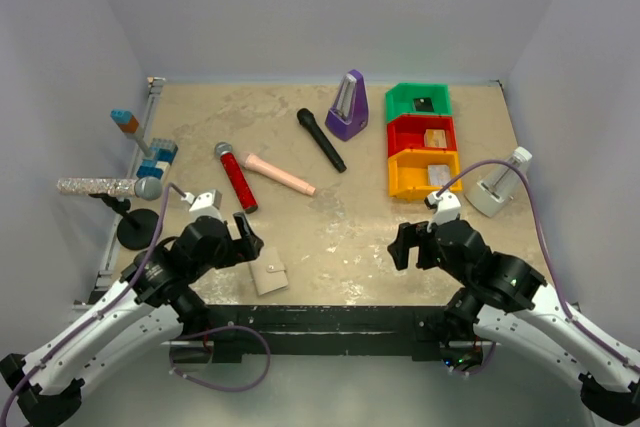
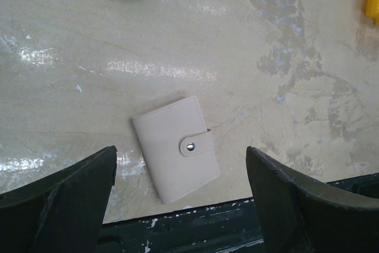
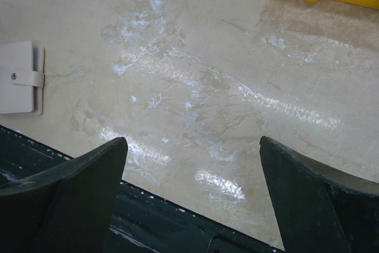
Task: Take the credit cards out of the card holder
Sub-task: Move the card holder to the center of the board.
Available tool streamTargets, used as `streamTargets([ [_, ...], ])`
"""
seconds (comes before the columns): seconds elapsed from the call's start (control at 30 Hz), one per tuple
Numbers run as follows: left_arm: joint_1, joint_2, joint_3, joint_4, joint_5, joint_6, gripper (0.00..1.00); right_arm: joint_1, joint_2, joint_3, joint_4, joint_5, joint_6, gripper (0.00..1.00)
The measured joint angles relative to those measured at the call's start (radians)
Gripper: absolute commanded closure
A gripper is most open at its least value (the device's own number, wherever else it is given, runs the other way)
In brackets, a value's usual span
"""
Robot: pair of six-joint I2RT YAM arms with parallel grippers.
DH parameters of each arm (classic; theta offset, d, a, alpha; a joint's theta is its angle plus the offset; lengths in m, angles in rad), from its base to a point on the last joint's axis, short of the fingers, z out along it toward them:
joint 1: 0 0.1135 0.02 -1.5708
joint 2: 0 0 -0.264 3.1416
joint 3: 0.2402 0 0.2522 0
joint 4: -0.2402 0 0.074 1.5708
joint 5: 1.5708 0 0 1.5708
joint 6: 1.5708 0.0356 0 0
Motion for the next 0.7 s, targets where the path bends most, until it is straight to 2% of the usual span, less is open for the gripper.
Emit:
streamTargets([
  [0.2,0.000,-0.080,-0.014,0.002,-0.035,-0.011,0.00,0.000,0.000,0.000,0.003,-0.007,0.000,0.02],
  [0.37,0.000,-0.114,-0.085,-0.002,-0.082,-0.052,0.00,0.000,0.000,0.000,0.004,-0.016,0.000,0.02],
  [0.6,0.000,-0.127,-0.097,-0.019,-0.060,-0.068,0.26,0.000,-0.013,-0.003,0.009,-0.042,0.000,0.05],
  [0.7,0.000,-0.127,-0.114,0.002,-0.035,-0.081,0.33,0.000,-0.013,-0.013,0.023,-0.063,0.005,0.07],
])
